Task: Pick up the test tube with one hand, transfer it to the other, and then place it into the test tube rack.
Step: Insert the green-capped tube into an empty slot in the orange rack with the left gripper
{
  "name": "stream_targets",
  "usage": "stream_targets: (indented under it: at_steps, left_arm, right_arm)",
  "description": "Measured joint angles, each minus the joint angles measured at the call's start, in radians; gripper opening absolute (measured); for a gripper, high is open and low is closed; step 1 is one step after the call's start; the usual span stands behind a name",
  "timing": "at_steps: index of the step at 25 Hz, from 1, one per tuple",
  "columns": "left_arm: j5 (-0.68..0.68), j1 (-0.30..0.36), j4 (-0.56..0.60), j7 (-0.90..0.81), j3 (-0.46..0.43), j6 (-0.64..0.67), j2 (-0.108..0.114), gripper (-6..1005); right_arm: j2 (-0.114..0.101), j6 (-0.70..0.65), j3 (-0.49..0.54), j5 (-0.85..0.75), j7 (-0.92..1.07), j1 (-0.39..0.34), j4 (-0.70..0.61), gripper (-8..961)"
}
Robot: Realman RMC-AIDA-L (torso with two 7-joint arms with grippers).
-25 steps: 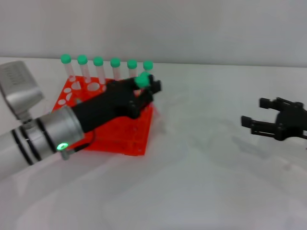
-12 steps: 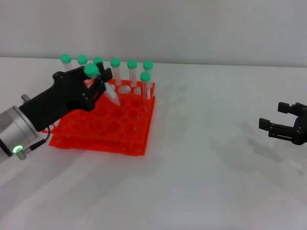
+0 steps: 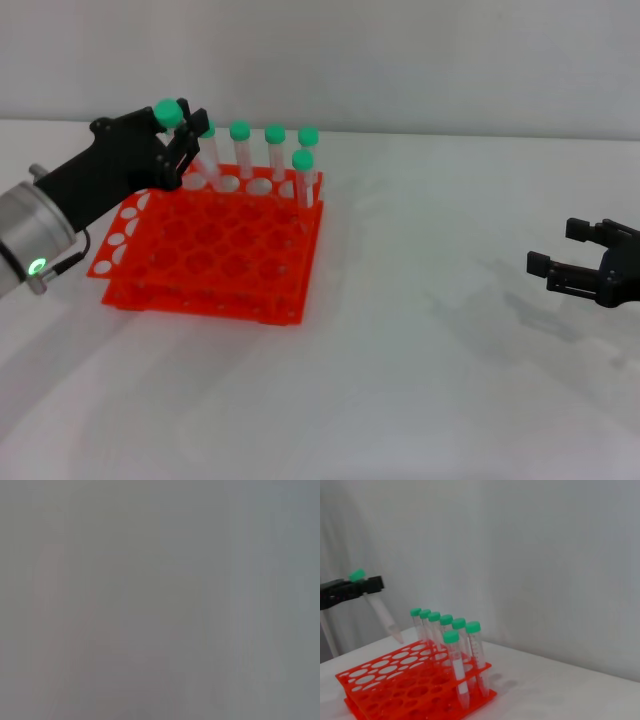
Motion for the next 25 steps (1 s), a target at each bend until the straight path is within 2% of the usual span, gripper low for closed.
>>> stream_targets:
  at_steps: [5, 6, 7, 11, 16, 25]
  left_arm:
    - [0.006, -0.084, -0.064, 0.000, -0.001, -0.070, 0.003, 215]
    - [0.006, -0.084, -0.064, 0.000, -0.001, -0.070, 0.003, 215]
    - [0.014, -0.133, -0.115, 0.003, 0.000, -0.095, 0.007, 215]
    - [0.043, -0.172, -0.146, 0.007, 0.002, -0.132, 0.002, 215]
    - [0.069, -0.193, -0.153, 0.001, 0.006, -0.170, -0.014, 215]
    - [0.078, -0.219, -0.187, 0.000, 0.007, -0.175, -0.016, 216]
  right_arm:
    - [0.004, 0.000, 0.000, 0.000, 0.000, 0.000, 0.005, 865]
    - [0.004, 0.000, 0.001, 0.000, 0.000, 0.000, 0.008, 865]
    - [0.004, 0.000, 0.001, 0.000, 0.000, -0.001, 0.010, 865]
    - [0.006, 0.000, -0.004, 0.001, 0.000, -0.001, 0.013, 865]
    - [0.007, 0.000, -0.011, 0.008, 0.000, 0.002, 0.013, 864]
    - [0.008, 0.000, -0.012, 0.009, 0.000, 0.013, 0.013, 861]
